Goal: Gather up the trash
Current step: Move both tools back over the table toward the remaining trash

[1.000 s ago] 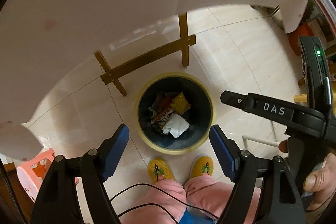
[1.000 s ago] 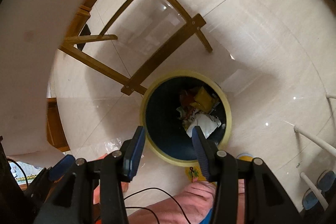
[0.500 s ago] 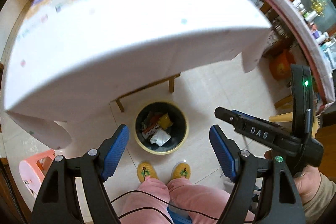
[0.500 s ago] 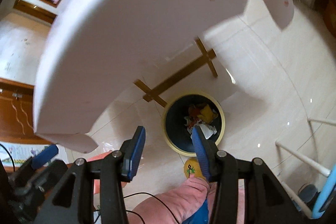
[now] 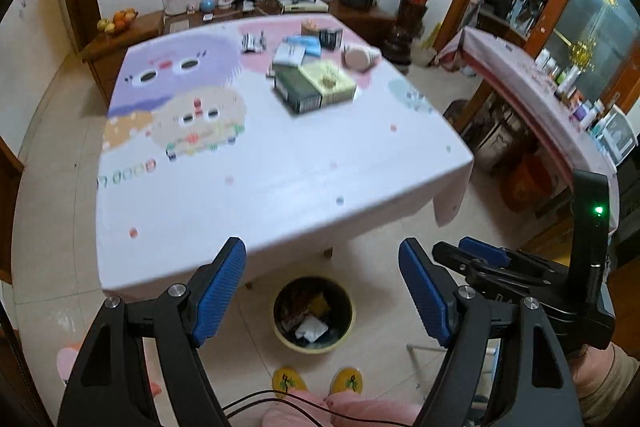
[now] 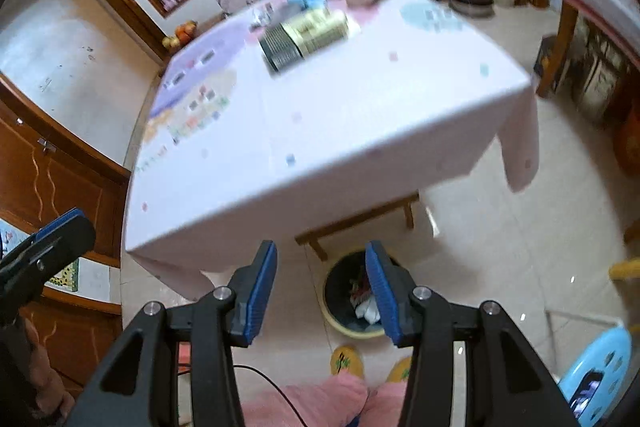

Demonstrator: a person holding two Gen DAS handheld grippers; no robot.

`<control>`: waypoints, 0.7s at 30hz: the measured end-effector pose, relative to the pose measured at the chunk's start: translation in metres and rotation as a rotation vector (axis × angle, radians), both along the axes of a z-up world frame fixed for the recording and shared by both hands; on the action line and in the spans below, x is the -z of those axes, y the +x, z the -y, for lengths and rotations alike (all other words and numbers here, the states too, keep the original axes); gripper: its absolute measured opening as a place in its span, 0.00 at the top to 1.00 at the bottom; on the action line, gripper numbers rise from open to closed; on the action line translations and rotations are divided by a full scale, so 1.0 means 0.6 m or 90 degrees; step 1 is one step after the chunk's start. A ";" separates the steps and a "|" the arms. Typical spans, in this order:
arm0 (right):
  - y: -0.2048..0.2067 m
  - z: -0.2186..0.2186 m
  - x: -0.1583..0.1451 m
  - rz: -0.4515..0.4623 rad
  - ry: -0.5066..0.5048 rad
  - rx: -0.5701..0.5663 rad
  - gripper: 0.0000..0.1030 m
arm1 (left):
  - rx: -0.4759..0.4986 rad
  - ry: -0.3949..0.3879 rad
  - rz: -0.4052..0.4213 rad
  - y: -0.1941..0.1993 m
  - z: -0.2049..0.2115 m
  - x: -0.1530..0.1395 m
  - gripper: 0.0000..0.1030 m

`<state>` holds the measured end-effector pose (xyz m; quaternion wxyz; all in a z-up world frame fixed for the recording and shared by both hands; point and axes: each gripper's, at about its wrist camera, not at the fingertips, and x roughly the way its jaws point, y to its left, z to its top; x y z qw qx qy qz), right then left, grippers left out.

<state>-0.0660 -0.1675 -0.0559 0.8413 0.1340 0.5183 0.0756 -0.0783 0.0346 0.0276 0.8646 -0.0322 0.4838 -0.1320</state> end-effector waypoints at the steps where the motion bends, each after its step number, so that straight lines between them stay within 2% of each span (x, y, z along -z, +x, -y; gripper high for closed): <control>1: 0.004 -0.001 -0.017 0.014 -0.005 -0.001 0.55 | 0.000 -0.001 0.005 0.005 -0.001 -0.007 0.25; 11: 0.052 -0.026 -0.115 0.102 -0.040 0.002 0.55 | 0.002 -0.011 0.068 0.069 -0.030 -0.084 0.25; 14: 0.067 -0.034 -0.132 0.112 -0.048 0.008 0.55 | -0.003 -0.028 0.074 0.093 -0.046 -0.099 0.25; 21: 0.104 -0.039 -0.168 0.130 -0.048 0.032 0.55 | -0.024 -0.032 0.080 0.160 -0.078 -0.127 0.25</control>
